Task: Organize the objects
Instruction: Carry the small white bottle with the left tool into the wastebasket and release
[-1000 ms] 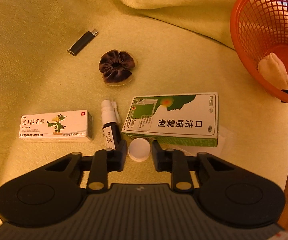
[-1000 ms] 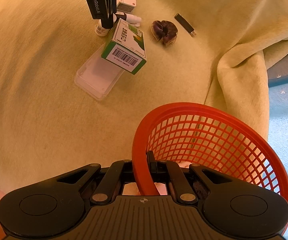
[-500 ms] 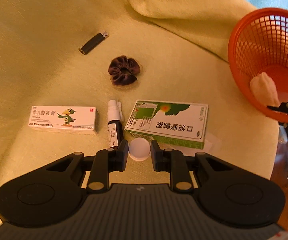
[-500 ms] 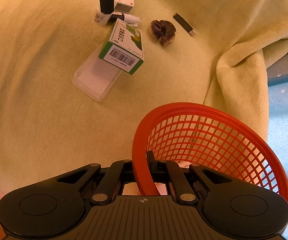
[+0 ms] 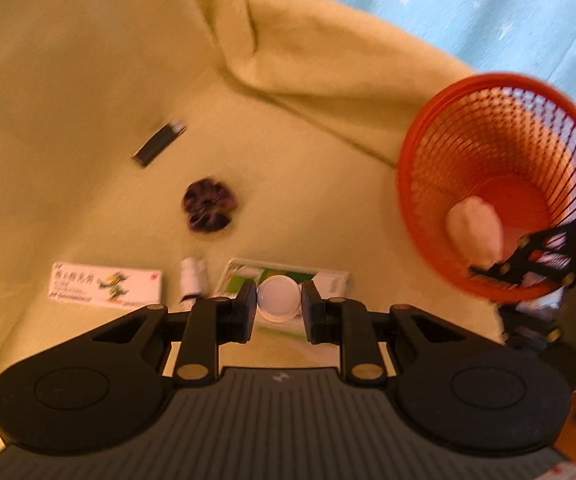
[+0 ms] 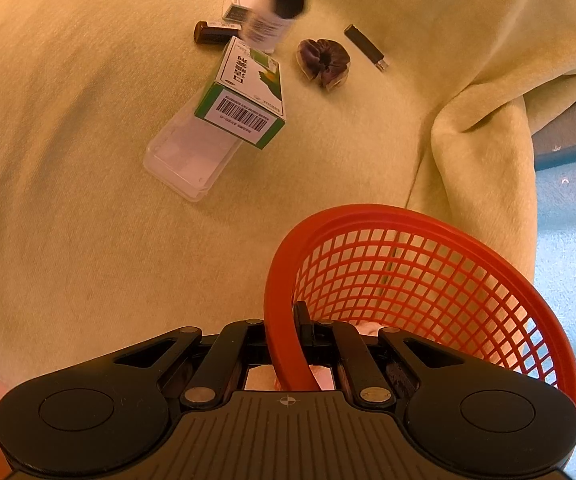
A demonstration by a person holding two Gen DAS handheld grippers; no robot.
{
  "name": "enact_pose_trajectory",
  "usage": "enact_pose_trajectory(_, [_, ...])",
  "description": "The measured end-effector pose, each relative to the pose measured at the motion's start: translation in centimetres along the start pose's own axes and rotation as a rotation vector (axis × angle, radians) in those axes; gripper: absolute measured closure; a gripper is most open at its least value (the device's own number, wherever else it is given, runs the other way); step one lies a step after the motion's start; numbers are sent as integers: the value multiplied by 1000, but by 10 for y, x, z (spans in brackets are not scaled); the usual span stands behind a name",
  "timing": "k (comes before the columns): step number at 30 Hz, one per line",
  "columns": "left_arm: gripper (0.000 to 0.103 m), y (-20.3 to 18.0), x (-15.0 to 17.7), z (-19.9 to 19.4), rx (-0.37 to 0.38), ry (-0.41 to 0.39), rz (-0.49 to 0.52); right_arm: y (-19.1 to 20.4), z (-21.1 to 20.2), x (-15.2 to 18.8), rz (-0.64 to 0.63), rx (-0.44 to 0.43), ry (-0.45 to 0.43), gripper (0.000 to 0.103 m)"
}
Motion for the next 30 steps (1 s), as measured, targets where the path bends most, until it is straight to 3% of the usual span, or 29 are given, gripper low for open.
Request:
enact_pose_trajectory(15, [84, -103, -61, 0, 330, -32, 19, 0, -3, 5, 9, 2, -11, 102])
enact_pose_trajectory(16, [83, -111, -62, -1, 352, -33, 28, 0, -3, 5, 9, 1, -12, 102])
enact_pose_trajectory(17, [71, -119, -64, -2, 362, -38, 46, 1, -4, 5, 9, 1, -12, 103])
enact_pose_trajectory(18, [59, -124, -64, -3, 360, -46, 70, 1, -3, 5, 10, 1, -13, 103])
enact_pose_trajectory(23, [58, -122, -60, -3, 331, -49, 91, 1, -4, 6, 14, 1, -17, 102])
enact_pose_trajectory(30, [59, -68, -43, 2, 198, -21, 38, 1, -5, 7, 15, 0, -19, 102])
Point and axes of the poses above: each gripper's, at about its wrist camera, not at the fingertips, and z roughly the way its jaws point, y to its left, x to its underside, the point moved 7 cm from there along z, roughly the way its jaws point, and after that the axes turned 9 degrees about -z, right-handed, at the moved point
